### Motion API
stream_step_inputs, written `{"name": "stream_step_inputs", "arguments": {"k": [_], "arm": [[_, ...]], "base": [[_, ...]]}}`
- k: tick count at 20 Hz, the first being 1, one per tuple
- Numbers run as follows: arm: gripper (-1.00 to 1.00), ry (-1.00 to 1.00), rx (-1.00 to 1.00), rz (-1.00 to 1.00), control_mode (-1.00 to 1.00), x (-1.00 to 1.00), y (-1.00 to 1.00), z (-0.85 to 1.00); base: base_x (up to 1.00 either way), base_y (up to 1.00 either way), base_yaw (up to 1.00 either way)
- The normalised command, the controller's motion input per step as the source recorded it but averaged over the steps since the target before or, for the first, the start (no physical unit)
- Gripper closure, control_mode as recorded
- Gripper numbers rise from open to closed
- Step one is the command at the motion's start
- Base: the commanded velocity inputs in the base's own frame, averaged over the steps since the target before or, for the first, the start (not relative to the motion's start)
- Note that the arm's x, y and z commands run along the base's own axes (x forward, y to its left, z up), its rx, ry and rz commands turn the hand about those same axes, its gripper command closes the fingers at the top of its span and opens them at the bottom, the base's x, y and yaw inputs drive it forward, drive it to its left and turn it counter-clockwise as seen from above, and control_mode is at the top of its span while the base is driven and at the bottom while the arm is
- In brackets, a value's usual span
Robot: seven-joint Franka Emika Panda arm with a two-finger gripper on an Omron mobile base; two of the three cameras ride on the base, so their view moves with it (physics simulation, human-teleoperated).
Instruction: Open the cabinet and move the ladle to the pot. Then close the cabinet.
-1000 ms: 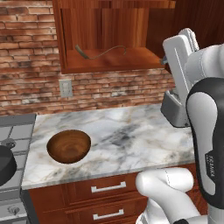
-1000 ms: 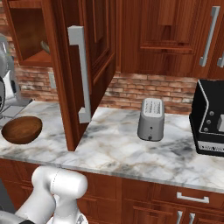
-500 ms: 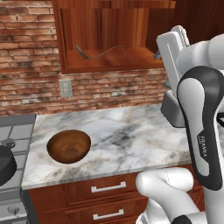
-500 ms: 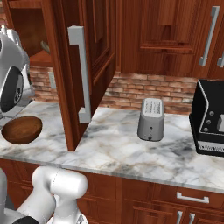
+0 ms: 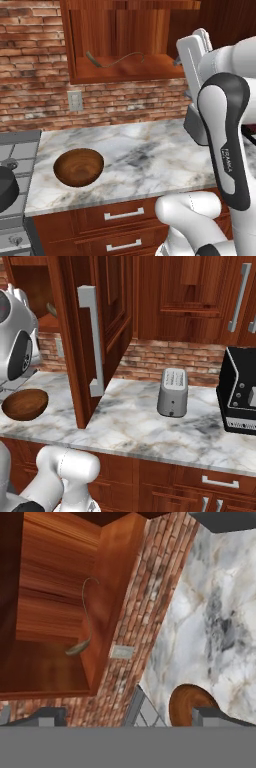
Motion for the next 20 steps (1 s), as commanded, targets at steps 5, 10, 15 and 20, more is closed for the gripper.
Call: {"name": "stream_step_inputs", "arguments": {"k": [5,10,15,20], "arm": [[-1.0,0.0,0.01,0.0,-1.0,0.16,0.0,0.0],[-1.0,0.0,0.03,0.0,-1.0,0.46,-0.02,0.0],[-1.0,0.0,0.02,0.0,-1.0,0.4,-0.09,0.0],[-1.0,0.0,0.01,0.0,-1.0,0.36,-0.05,0.0]], "base": [[0.0,0.0,0.0],[0.0,0.0,0.0],[0.0,0.0,0.0],[0.0,0.0,0.0]]}}
